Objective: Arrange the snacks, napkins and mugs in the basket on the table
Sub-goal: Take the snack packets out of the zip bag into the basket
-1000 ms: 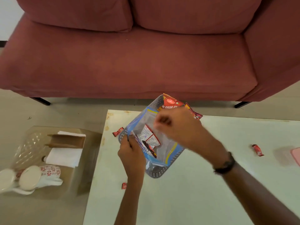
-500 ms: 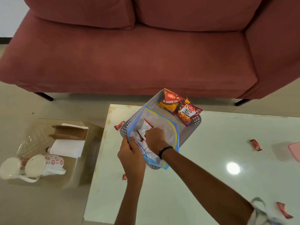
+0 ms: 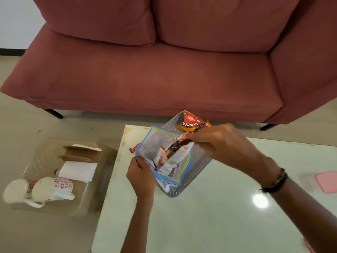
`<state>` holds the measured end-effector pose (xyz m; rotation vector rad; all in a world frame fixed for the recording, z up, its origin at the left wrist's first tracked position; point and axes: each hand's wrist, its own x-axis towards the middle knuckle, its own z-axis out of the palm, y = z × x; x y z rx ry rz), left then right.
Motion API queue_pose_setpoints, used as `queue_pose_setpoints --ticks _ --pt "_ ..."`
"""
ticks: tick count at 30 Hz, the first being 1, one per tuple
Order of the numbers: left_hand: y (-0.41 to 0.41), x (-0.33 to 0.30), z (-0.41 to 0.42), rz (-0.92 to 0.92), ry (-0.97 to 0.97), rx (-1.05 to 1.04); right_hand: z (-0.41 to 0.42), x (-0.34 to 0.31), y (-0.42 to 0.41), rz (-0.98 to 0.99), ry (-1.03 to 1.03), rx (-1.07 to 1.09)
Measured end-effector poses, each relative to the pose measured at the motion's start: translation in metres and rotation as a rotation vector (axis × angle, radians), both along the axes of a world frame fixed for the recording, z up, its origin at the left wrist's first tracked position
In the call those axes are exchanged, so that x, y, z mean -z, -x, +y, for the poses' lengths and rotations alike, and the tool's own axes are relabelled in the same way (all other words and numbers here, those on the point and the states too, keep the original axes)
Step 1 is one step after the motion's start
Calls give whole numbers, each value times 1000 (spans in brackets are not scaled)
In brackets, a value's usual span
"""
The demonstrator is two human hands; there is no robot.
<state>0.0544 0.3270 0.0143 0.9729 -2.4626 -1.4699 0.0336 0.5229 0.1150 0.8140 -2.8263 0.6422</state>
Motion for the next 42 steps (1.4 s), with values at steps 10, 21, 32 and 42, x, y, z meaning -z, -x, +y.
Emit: queue_pose_setpoints --ticks 10,21,32,42 --pt "6 -1 -18 -32 60 -40 77 -20 8 -94 321 322" --pt "3 -1 6 -15 48 40 77 172 52 -546 32 432" --pt "6 4 21 -15 41 72 97 225 72 -565 21 582" --pt "4 6 21 1 80 86 -6 74 17 -531 370 408"
